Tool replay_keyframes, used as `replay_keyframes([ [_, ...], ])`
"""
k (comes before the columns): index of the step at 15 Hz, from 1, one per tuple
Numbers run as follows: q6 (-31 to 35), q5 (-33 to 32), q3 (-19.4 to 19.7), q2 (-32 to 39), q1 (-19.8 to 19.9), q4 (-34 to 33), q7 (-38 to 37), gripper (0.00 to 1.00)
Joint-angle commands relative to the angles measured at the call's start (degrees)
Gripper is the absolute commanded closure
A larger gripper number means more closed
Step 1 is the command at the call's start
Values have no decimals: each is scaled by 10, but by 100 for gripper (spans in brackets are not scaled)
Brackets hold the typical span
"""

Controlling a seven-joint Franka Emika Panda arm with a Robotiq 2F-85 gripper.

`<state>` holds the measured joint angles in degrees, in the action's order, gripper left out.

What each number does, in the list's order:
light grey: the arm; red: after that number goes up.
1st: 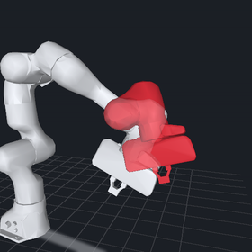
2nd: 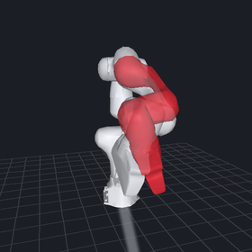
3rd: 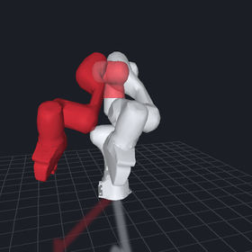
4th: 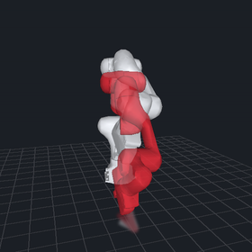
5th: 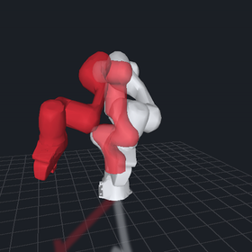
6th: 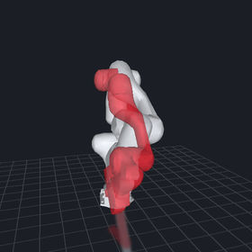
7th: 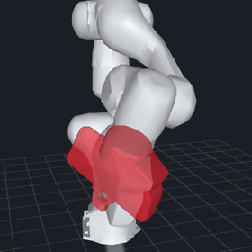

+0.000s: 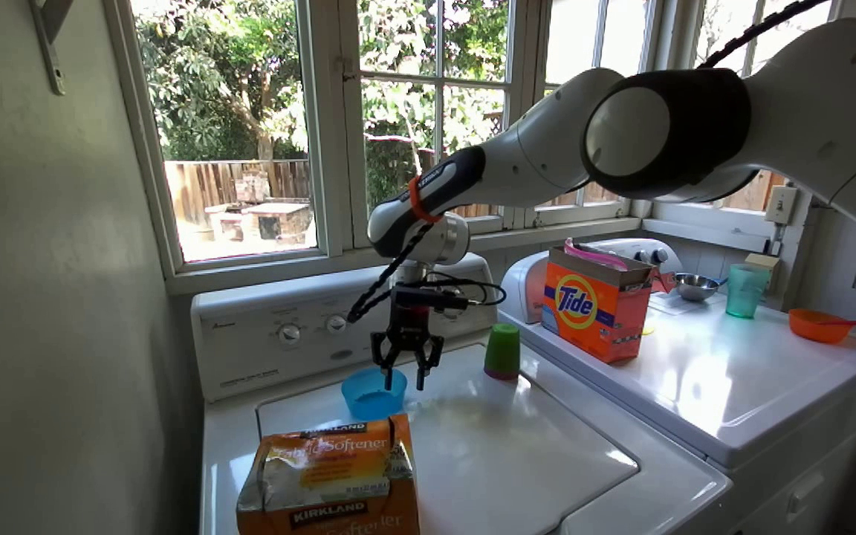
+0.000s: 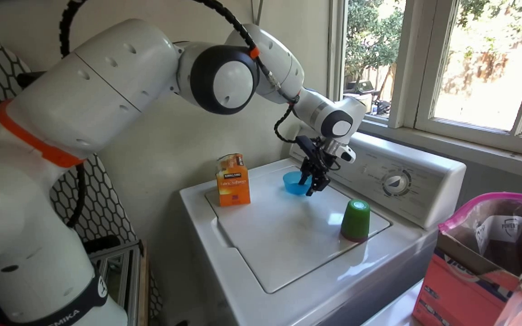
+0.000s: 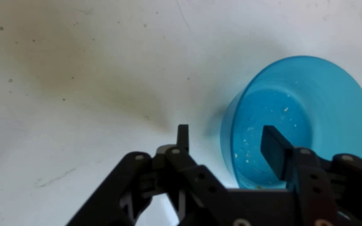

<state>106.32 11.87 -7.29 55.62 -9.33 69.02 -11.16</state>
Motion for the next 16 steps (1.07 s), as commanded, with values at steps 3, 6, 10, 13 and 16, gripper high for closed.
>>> replay_keyframes([
  [3, 75, 24, 17, -98, 8, 148, -53, 0],
  [6, 141, 60, 11, -139, 24, 218, -65, 0],
  [10, 263, 98, 23, -201, 15, 318, -118, 1],
  [13, 326, 90, 40, -261, -7, 396, -200, 0],
  [16, 354, 77, 60, -321, -28, 467, -291, 0],
])
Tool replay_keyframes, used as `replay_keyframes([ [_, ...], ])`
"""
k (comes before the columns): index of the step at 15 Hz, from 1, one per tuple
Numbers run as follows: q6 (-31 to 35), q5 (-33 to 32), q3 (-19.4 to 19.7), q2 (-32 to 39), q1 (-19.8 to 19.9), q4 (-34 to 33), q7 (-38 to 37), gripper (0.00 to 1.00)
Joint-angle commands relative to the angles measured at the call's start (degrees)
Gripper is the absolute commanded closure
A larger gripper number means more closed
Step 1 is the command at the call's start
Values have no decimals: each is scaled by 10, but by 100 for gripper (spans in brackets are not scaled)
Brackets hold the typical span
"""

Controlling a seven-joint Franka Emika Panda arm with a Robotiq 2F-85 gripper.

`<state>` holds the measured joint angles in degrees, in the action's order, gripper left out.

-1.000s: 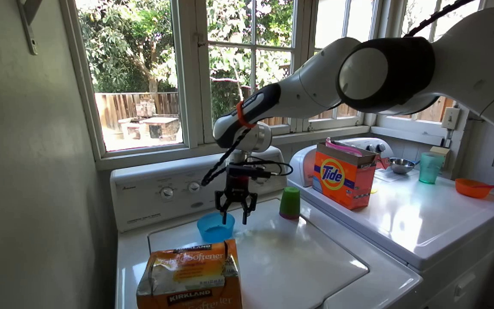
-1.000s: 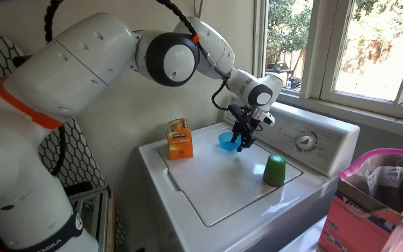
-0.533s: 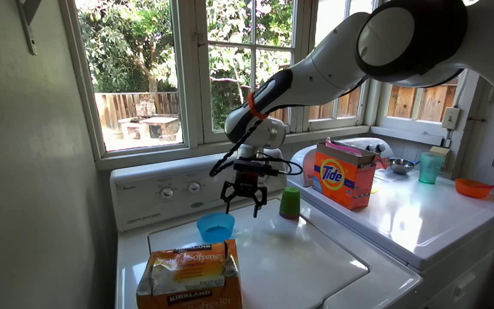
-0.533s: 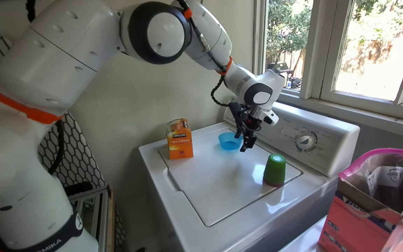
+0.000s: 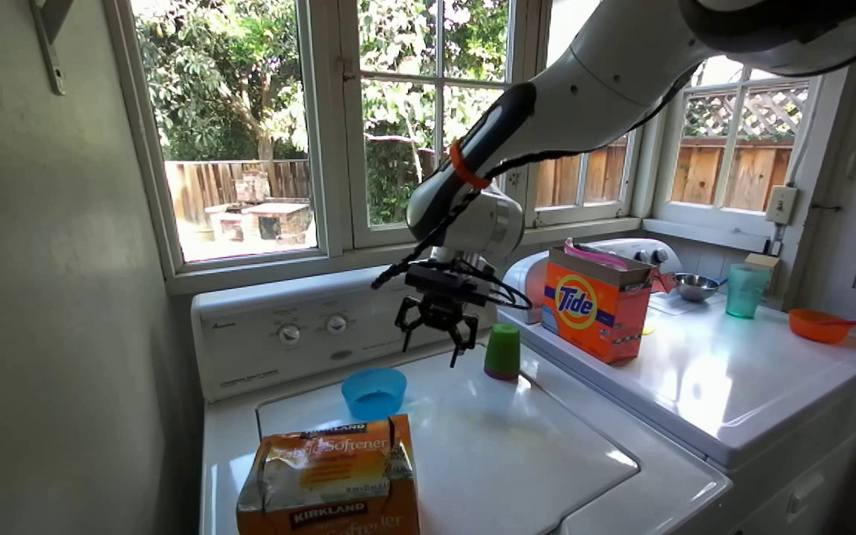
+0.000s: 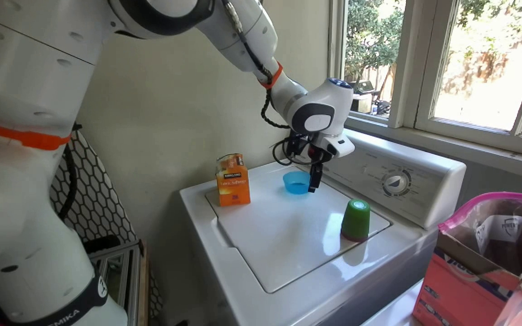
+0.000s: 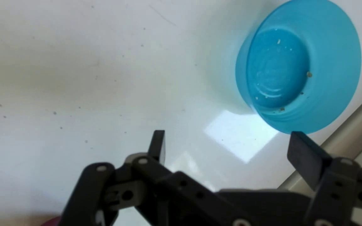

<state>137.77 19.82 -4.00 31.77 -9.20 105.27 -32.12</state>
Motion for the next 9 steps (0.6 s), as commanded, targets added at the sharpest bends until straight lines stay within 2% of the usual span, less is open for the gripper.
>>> replay_keyframes([
  [1, 40, -10, 34, -100, -33, 123, -113, 0],
  [6, 7, -44, 59, -158, -23, 184, -246, 0],
  [7, 14, -29, 36, -124, -11, 142, -194, 0],
  [9, 13, -37, 43, -140, -7, 162, -218, 0],
])
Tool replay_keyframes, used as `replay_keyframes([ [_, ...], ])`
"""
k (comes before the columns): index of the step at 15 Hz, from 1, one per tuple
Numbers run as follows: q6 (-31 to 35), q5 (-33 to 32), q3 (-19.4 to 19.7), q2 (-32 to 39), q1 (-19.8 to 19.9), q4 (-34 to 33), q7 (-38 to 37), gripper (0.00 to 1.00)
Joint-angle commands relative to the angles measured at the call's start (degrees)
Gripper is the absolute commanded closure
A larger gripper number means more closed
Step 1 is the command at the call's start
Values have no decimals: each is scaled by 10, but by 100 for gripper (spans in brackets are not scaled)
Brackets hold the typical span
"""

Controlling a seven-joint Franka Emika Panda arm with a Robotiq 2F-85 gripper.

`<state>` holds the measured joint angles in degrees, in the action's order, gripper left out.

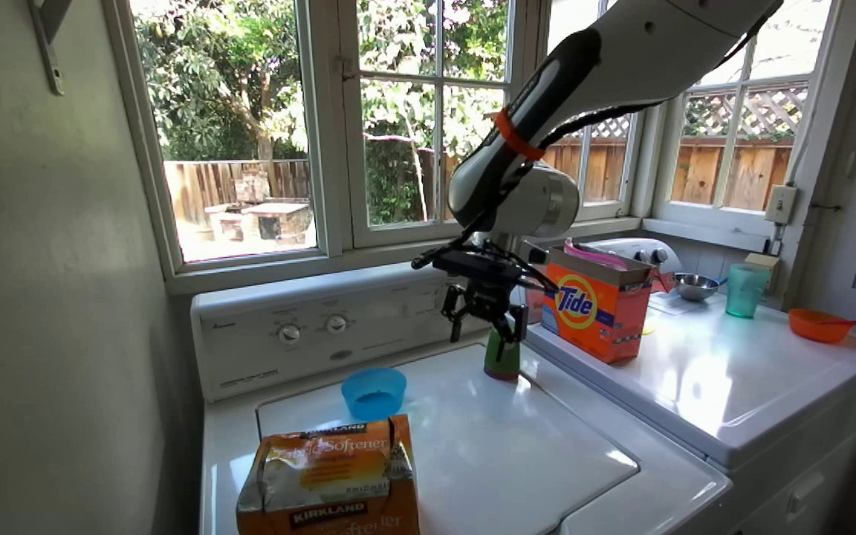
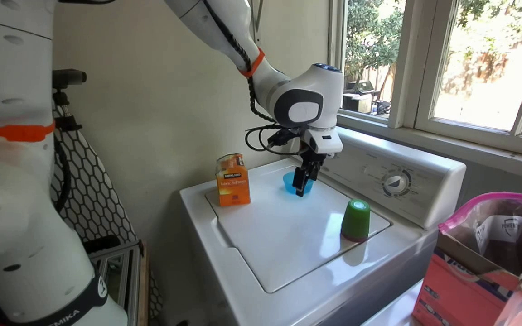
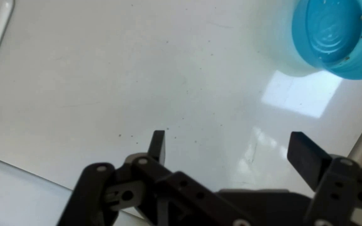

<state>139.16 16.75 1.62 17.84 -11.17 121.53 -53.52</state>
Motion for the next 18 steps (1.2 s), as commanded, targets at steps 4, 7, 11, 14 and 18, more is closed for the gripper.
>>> replay_keyframes([
  [4, 11, 41, -34, 58, 36, -43, 33, 0],
  [7, 53, 121, -43, 53, 72, -29, 53, 0],
  [11, 126, 170, -21, 19, 102, 15, 34, 0],
  [14, 174, 200, -6, 8, 121, 32, 20, 0],
  [18, 149, 192, 24, 11, 125, 29, -35, 0],
])
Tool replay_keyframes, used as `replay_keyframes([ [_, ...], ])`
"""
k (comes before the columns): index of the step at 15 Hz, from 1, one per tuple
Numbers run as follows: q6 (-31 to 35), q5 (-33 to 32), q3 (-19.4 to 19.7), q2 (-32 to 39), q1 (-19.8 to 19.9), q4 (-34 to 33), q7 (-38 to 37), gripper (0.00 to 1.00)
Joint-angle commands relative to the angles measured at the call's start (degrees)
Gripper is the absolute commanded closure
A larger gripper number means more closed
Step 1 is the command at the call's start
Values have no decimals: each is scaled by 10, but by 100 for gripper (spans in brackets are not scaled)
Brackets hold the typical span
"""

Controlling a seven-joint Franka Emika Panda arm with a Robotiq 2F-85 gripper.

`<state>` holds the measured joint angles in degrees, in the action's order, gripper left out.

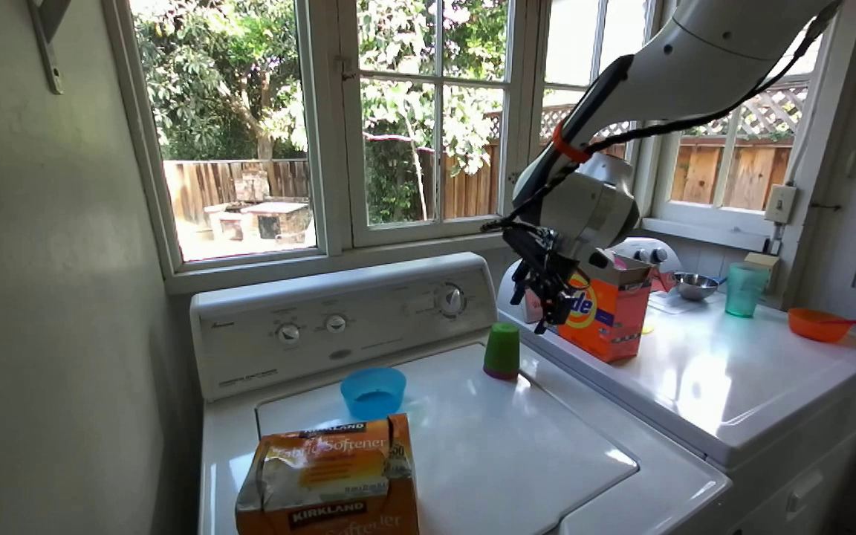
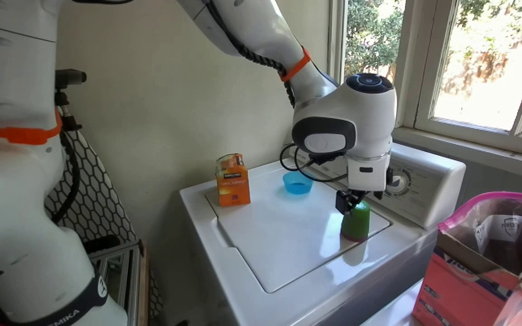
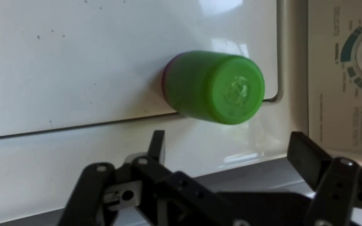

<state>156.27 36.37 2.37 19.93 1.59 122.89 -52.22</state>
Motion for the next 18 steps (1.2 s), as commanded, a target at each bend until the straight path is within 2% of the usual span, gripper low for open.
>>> replay_keyframes([
  [1, -43, -23, 29, -4, -8, 12, -77, 0],
  [4, -154, -34, 30, 16, 8, -16, -99, 0],
  [5, -170, -27, 29, 21, 12, -23, -106, 0],
  [6, -175, -18, 29, 21, 11, -22, -119, 0],
  [7, -146, -21, 25, 9, 10, -6, -91, 0],
  [11, -181, -16, 23, 28, 19, -30, -106, 0],
  [15, -274, 49, 14, 83, 82, -105, -13, 0],
  [18, -317, 78, 23, 126, 112, -160, 25, 0],
])
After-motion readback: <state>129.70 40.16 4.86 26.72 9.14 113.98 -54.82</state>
